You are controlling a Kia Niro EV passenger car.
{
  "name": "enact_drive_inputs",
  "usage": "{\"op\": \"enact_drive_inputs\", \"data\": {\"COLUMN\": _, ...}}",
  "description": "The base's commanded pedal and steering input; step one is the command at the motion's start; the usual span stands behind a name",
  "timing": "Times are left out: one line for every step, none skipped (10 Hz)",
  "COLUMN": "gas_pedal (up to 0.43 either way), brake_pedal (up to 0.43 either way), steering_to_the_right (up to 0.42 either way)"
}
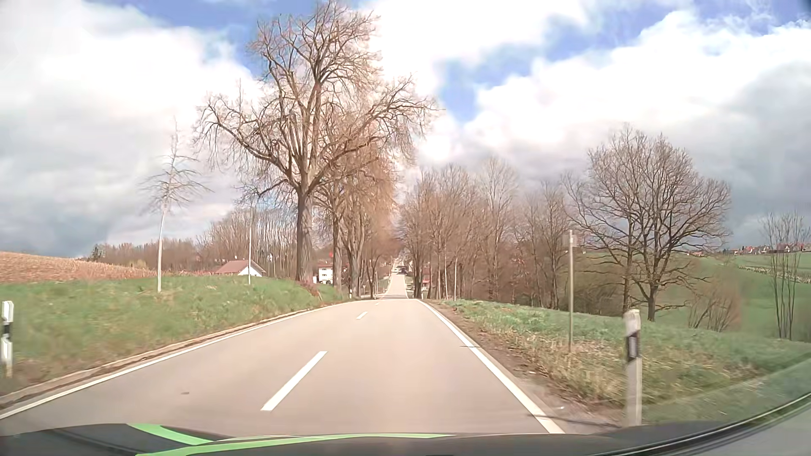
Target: Follow the waypoints while adhering to traffic rules and regulations
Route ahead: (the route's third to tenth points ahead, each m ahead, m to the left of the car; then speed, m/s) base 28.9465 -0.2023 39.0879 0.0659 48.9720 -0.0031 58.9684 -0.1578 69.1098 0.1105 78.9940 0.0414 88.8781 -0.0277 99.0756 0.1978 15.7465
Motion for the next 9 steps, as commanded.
{"op": "enact_drive_inputs", "data": {"gas_pedal": 0.0, "brake_pedal": 0.0, "steering_to_the_right": -0.002}}
{"op": "enact_drive_inputs", "data": {"gas_pedal": 0.0, "brake_pedal": 0.0, "steering_to_the_right": -0.002}}
{"op": "enact_drive_inputs", "data": {"gas_pedal": 0.0, "brake_pedal": 0.0, "steering_to_the_right": -0.002}}
{"op": "enact_drive_inputs", "data": {"gas_pedal": 0.0, "brake_pedal": 0.0, "steering_to_the_right": -0.003}}
{"op": "enact_drive_inputs", "data": {"gas_pedal": 0.0, "brake_pedal": 0.0, "steering_to_the_right": -0.003}}
{"op": "enact_drive_inputs", "data": {"gas_pedal": 0.0, "brake_pedal": 0.0, "steering_to_the_right": -0.002}}
{"op": "enact_drive_inputs", "data": {"gas_pedal": 0.0, "brake_pedal": 0.0, "steering_to_the_right": -0.003}}
{"op": "enact_drive_inputs", "data": {"gas_pedal": 0.0, "brake_pedal": 0.0, "steering_to_the_right": -0.003}}
{"op": "enact_drive_inputs", "data": {"gas_pedal": 0.0, "brake_pedal": 0.0, "steering_to_the_right": -0.002}}
